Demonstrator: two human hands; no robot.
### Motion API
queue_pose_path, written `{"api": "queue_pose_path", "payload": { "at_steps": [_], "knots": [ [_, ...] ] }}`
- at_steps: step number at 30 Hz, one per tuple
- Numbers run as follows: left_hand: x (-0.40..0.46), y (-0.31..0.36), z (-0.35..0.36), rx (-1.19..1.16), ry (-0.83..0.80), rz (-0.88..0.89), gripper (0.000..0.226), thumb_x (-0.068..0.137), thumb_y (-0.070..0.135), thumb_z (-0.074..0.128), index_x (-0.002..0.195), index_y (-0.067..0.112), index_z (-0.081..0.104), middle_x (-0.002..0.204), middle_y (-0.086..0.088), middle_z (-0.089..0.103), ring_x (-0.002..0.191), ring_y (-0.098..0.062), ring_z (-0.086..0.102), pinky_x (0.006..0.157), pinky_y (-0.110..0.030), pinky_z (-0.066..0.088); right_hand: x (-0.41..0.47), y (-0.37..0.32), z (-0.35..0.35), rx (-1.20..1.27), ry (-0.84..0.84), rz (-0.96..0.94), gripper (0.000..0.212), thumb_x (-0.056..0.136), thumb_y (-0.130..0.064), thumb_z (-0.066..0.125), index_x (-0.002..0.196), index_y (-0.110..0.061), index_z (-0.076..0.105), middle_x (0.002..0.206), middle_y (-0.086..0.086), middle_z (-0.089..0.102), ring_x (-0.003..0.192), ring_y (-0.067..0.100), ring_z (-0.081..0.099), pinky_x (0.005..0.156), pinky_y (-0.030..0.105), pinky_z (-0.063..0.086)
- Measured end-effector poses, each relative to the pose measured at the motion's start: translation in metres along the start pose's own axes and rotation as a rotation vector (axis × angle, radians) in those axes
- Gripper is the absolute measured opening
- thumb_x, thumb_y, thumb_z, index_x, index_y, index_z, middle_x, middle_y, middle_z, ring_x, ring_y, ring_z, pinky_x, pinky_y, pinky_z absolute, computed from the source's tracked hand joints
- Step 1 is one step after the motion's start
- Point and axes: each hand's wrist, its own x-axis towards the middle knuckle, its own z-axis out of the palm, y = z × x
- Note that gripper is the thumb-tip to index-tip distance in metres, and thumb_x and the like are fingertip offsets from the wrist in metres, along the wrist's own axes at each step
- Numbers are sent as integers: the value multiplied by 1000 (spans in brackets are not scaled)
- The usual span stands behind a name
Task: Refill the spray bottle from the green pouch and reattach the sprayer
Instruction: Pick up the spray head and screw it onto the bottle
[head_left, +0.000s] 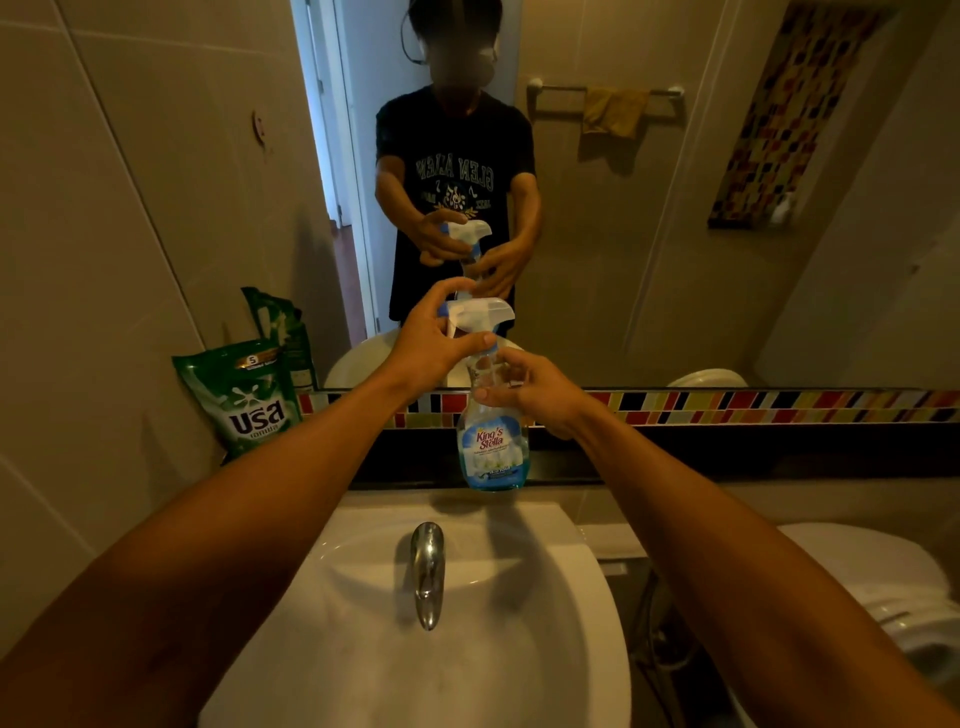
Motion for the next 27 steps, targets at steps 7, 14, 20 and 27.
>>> {"api": "queue_pose_path", "payload": {
  "at_steps": [7, 14, 20, 27],
  "knots": [
    [-21, -28, 19, -96, 18, -151, 65, 90, 21, 71, 146, 20, 38, 132, -3, 59, 116, -16, 61, 91, -32, 56, 4, 21, -10, -137, 145, -10, 46, 87, -13, 83, 130, -15, 65, 121, 19, 69, 115, 34, 69, 93, 47, 62],
    [-45, -84, 61, -54, -40, -410, 45, 101, 13, 54, 144, 5, 46, 135, -13, 59, 126, -27, 56, 94, -29, 51, 15, 47, -21, -171, 230, -12, 53, 90, -5, 78, 138, -15, 59, 127, 10, 70, 119, 28, 68, 105, 53, 55],
    [-39, -130, 92, -64, -123, -509, 47, 102, 4, 48, 148, 4, 40, 143, -15, 52, 130, -25, 51, 108, -39, 44, 26, 75, -34, -163, 274, -4, 51, 94, -7, 73, 138, -25, 54, 113, -18, 65, 113, 13, 66, 102, 43, 56],
    [-29, -153, 116, -213, -127, -542, 56, 96, -9, 48, 147, 14, 41, 130, -4, 57, 125, -22, 55, 100, -32, 48, 40, 97, -46, -142, 268, 33, 53, 96, -7, 71, 142, -22, 51, 116, -15, 65, 107, 6, 65, 88, 29, 56]
  ]
}}
